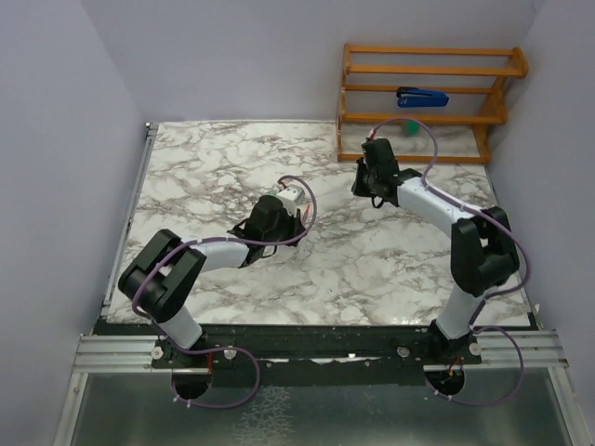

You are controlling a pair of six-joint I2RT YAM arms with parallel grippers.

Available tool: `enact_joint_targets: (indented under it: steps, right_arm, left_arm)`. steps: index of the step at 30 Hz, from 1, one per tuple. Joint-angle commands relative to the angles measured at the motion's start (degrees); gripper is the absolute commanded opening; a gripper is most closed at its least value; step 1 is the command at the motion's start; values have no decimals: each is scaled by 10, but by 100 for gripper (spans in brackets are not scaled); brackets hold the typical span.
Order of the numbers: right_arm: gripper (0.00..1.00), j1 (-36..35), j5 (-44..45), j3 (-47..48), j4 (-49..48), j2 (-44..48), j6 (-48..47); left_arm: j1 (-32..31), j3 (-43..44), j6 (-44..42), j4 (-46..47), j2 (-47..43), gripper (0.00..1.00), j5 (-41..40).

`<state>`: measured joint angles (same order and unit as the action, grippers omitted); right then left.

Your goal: Insert the pens into the pen caps

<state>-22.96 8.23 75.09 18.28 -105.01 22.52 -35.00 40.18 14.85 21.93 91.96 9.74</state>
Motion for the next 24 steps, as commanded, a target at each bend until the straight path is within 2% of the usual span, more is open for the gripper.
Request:
enact_joint_targets:
  steps: [1,6,16,20,24]
  right_arm:
    - [1,-16,-43,-74,-149,105,31]
    - [0,-39,-56,-141,-237,189,46]
    - [0,-59,-73,-162,-273,240,54]
    - [0,-60,-100,-152,-268,244,38]
    - [1,-60,-48,-101,-184,234,-3]
  left_arm:
    - [-20,13,64,89,27,0,43]
    - [-25,18,119,168,45,0,102]
    - [-31,20,199,287,66,0,160]
    - [-32,18,194,292,65,0,150]
    - [-27,12,176,257,45,0,118]
